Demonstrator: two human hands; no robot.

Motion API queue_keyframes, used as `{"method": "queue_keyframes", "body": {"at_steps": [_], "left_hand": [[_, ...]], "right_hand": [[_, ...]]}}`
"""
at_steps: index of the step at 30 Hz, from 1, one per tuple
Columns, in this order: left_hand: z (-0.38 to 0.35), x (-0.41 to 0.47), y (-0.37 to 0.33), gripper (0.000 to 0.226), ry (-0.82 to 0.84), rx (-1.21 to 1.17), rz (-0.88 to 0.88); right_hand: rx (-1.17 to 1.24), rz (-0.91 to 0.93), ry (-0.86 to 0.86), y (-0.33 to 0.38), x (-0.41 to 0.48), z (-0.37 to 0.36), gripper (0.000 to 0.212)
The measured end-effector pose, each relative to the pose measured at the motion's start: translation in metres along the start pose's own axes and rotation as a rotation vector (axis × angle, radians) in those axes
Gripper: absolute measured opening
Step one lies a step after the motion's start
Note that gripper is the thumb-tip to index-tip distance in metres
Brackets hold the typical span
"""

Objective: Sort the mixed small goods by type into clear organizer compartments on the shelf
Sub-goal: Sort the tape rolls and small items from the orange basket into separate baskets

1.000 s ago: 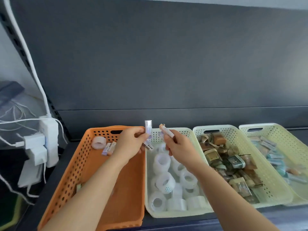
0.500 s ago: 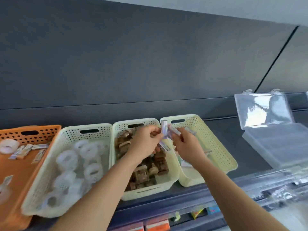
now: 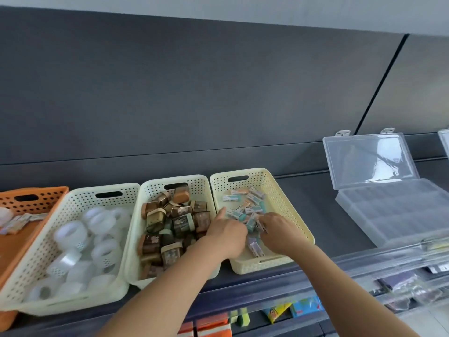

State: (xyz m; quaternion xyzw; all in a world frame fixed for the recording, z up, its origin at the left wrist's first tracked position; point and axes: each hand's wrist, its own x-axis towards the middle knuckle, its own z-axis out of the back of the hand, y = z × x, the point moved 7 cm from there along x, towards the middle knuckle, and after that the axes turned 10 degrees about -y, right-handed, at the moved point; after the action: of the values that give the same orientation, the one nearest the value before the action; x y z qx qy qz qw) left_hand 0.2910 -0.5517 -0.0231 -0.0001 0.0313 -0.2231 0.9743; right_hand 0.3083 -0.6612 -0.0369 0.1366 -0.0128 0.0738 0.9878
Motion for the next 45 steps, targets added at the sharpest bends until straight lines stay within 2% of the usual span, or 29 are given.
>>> {"method": "queue_keyframes", "body": {"at_steps": [3, 6, 9, 14, 17, 22, 28, 32, 34, 36, 39, 41, 45], "left_hand": [[0.005, -0.001, 0.001, 0.014, -0.021, -0.044, -0.004], [0.019, -0.006, 0.014, 0.009, -0.222, -0.063, 0.010], [0.038, -0.024, 0.042, 0.015, -0.442, -0.036, 0.057], [0.060, -0.069, 0.113, 0.018, -0.578, -0.005, 0.240], [0.066, -0.104, 0.157, 0.016, -0.574, 0.056, 0.341], [0.067, -0.174, 0.237, 0.019, -0.552, 0.094, 0.508], [0.044, -0.251, 0.334, 0.019, -0.373, 0.124, 0.676], [0.010, -0.289, 0.392, 0.013, -0.114, 0.102, 0.762], [-0.005, -0.302, 0.416, 0.006, -0.072, 0.077, 0.763], [-0.016, -0.311, 0.439, 0.014, -0.050, 0.047, 0.761], [-0.025, -0.312, 0.467, 0.023, -0.057, 0.045, 0.742], [-0.025, -0.305, 0.481, 0.028, -0.109, 0.042, 0.713], [-0.023, -0.281, 0.502, 0.048, -0.242, -0.019, 0.622]], "right_hand": [[-0.001, 0.005, -0.055, 0.002, 0.005, 0.000, 0.019], [0.018, 0.023, -0.112, 0.014, 0.012, 0.003, 0.028], [0.054, 0.050, -0.163, 0.039, 0.019, 0.010, 0.033], [0.143, 0.180, -0.222, 0.109, 0.027, 0.021, 0.033], [0.227, 0.275, -0.242, 0.163, 0.028, 0.022, 0.030], [0.285, 0.438, -0.180, 0.263, 0.028, -0.001, 0.026], [0.312, 0.577, -0.068, 0.381, 0.022, -0.039, 0.027], [0.252, 0.683, 0.007, 0.451, 0.017, -0.068, 0.027], [0.166, 0.733, 0.057, 0.481, 0.014, -0.086, 0.031], [-0.025, 0.789, 0.042, 0.504, 0.013, -0.102, 0.030], [-0.284, 0.855, -0.017, 0.529, 0.008, -0.122, 0.027], [-0.344, 0.917, 0.009, 0.543, 0.003, -0.135, 0.026], [-0.145, 0.924, 0.323, 0.556, -0.006, -0.158, 0.037]]}}
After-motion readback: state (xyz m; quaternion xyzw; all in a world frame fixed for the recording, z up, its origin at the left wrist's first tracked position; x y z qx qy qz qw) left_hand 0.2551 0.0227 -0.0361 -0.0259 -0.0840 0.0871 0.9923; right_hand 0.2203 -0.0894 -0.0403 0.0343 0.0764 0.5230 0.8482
